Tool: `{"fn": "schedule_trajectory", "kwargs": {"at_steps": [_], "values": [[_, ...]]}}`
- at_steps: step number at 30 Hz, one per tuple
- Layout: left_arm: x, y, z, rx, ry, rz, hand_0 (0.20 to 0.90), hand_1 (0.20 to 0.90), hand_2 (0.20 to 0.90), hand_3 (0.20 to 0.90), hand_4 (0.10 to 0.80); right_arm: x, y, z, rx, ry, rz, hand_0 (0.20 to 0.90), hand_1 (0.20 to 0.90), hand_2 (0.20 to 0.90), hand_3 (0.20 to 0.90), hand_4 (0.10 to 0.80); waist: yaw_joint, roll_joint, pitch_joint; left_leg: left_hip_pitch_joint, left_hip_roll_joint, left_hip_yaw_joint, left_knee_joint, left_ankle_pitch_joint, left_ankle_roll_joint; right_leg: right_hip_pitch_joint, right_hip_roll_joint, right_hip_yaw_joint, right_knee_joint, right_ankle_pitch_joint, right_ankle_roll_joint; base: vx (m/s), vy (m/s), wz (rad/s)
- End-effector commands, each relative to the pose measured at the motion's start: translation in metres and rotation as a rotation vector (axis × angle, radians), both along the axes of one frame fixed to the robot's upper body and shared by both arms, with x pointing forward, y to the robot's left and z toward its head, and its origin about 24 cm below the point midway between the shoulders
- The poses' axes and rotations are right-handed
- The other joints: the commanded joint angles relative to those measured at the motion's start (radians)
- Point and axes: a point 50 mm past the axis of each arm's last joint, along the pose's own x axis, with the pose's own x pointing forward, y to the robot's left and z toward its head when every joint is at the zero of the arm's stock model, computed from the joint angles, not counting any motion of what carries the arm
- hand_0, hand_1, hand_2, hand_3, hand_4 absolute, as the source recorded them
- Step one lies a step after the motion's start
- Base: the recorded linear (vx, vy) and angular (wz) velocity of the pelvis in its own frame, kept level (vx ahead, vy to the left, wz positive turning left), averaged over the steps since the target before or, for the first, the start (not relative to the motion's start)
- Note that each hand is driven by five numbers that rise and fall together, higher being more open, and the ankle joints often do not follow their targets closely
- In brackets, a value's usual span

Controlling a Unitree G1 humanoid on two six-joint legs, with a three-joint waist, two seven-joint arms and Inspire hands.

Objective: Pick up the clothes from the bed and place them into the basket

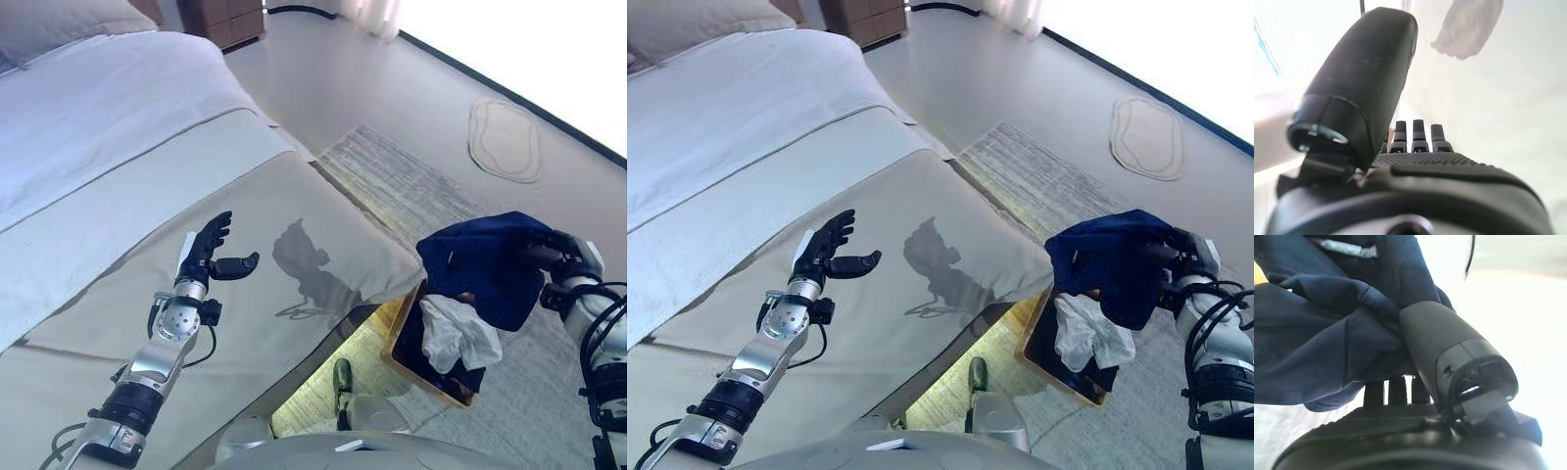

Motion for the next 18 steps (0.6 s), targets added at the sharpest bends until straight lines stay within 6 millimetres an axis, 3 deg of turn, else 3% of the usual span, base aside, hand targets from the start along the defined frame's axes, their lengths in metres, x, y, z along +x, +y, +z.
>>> {"fn": "schedule_trajectory", "kwargs": {"at_steps": [1,8,18], "values": [[0.020,-0.016,0.024,0.011,-0.134,-0.105,0.900,0.900,0.900,0.900,0.800,0.006,-0.026,0.033,-0.056,-0.081,-0.038,0.300,0.300,0.300,0.200,0.100,-0.003,0.012,-0.091,-0.049,0.017,-0.126,0.068,-0.089,0.000,0.055,0.026,0.022,0.045,-0.119,0.026,-0.009,-0.094,-0.10],[0.028,-0.035,0.025,0.012,-0.115,-0.178,0.900,0.900,0.900,0.900,0.800,-0.010,-0.044,0.005,-0.028,0.092,-0.114,0.300,0.300,0.300,0.200,0.100,-0.012,0.025,-0.091,-0.042,0.032,-0.107,0.087,-0.094,-0.014,0.058,0.034,0.035,0.035,-0.114,0.024,-0.003,-0.082,-0.08],[0.028,-0.042,0.019,0.006,-0.070,-0.215,0.900,0.900,0.900,0.900,0.800,-0.011,-0.049,0.002,-0.061,0.173,-0.115,0.300,0.300,0.300,0.200,0.100,-0.030,0.076,-0.079,-0.054,0.047,-0.091,0.100,-0.091,-0.041,0.045,0.031,0.023,0.029,-0.114,0.019,0.007,-0.036,-0.03]]}}
